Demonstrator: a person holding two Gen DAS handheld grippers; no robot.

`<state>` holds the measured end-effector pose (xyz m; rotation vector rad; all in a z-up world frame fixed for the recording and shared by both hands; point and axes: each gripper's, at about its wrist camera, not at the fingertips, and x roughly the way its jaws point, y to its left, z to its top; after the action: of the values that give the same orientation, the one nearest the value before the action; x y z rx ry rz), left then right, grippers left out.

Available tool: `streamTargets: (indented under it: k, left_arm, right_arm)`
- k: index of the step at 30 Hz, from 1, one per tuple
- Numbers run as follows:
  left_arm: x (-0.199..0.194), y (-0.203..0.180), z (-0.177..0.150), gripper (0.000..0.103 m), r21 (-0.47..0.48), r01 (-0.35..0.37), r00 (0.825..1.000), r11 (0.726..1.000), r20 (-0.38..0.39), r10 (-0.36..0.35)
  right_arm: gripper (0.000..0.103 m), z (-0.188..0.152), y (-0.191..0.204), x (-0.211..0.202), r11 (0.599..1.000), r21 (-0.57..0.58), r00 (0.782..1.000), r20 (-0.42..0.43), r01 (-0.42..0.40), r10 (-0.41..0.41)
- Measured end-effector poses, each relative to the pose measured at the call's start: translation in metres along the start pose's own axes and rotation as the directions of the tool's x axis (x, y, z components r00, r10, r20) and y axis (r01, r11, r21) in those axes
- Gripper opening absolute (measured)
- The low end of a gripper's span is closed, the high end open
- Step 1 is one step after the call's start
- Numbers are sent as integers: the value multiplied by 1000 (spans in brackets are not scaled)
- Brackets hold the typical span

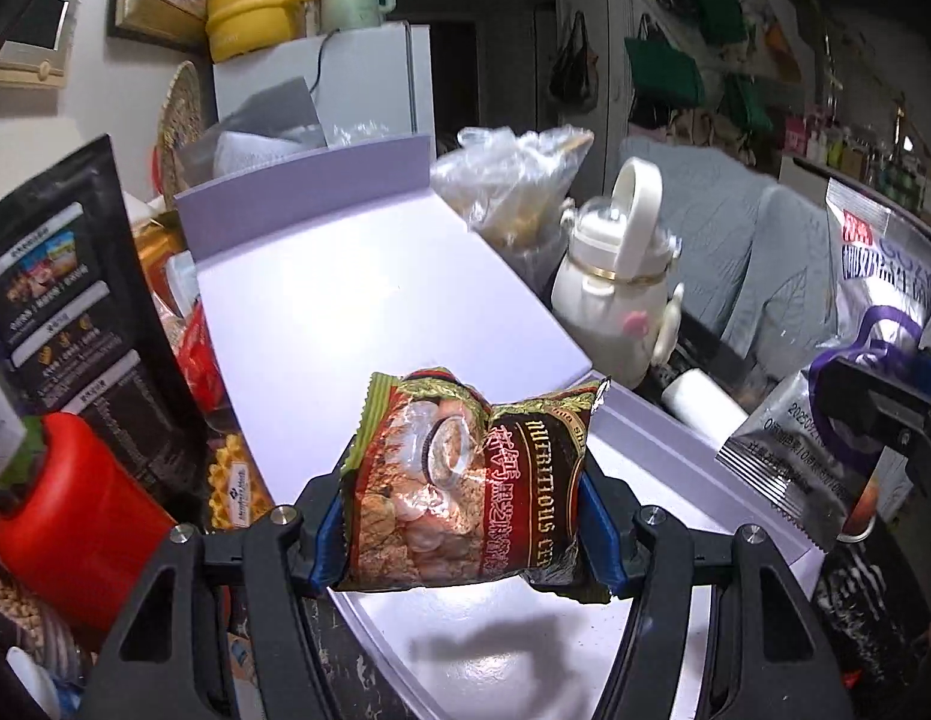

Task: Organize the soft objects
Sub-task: 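Lift both held packets and carry them over the lavender gift box, then open both grippers to drop the packets into the gift box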

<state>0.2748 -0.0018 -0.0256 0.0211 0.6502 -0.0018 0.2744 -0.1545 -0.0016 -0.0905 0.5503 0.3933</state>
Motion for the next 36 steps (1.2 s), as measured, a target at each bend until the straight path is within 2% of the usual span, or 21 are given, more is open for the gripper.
streamTargets:
  k: [5,11,24,31,34,36]
  left_arm:
    - [20,-6,-6,63,29,-11,998,1000,-60,13]
    - [40,-5,-11,63,21,-18,990,1000,-142,21]
    - [59,-3,-19,63,16,-26,974,1000,-223,29]
    - [72,-1,-22,64,-2,-12,958,1000,-285,11]
    - [79,0,-23,66,-12,-14,948,1000,-317,10]
    - [82,0,-24,68,-12,-23,941,1000,-338,18]
  right_arm:
    - [41,-4,-3,18,1000,-12,999,-47,6,-7]
    - [41,-7,-9,39,1000,-7,994,-105,-4,3]
    - [44,-14,-1,81,997,-53,973,-227,-58,44]
    - [44,-22,2,99,995,-67,954,-297,-68,45]
    - [49,-26,3,104,995,-83,947,-319,-57,27]
    - [62,-27,1,105,996,-79,946,-325,-45,16]
